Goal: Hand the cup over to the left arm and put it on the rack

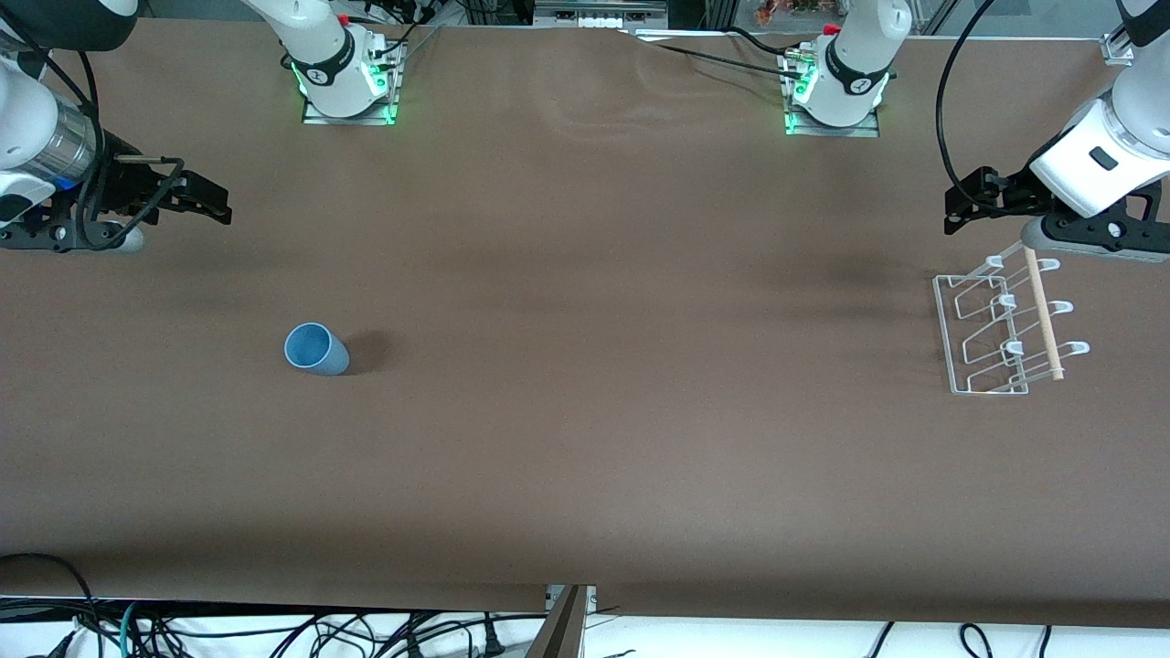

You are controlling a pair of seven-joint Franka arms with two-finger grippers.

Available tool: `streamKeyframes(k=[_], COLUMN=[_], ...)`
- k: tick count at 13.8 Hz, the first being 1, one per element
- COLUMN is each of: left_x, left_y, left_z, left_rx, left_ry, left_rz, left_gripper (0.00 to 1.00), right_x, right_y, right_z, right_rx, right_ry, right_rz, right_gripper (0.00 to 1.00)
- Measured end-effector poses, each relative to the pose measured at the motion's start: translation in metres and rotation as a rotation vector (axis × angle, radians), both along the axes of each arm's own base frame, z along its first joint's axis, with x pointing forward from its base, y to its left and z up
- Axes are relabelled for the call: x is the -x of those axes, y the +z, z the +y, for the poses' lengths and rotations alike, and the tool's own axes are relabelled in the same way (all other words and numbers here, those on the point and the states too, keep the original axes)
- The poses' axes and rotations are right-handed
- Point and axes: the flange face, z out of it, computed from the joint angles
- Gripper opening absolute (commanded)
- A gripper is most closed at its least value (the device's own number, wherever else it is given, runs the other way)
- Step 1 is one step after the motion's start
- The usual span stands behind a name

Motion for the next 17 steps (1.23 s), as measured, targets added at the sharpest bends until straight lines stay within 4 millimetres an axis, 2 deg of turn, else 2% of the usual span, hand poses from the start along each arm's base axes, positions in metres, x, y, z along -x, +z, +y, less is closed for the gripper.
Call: streamKeyframes(k=[8, 17], left_x=[0.0, 0.0], left_y=[-0.001, -0.001], left_z=[0.002, 0.002], left_rx=[0.0, 0.0], left_ry=[0.004, 0.004], left_rz=[0.001, 0.001], left_gripper=[1.0, 1.0], right_x=[-0.001, -0.008], right_y=[0.005, -0.013], right_z=[0.0, -0.003], right_rx=[0.0, 0.003], right_ry=[-0.004, -0.008], right_rz=[-0.011, 0.023], right_gripper=[0.99, 0.99])
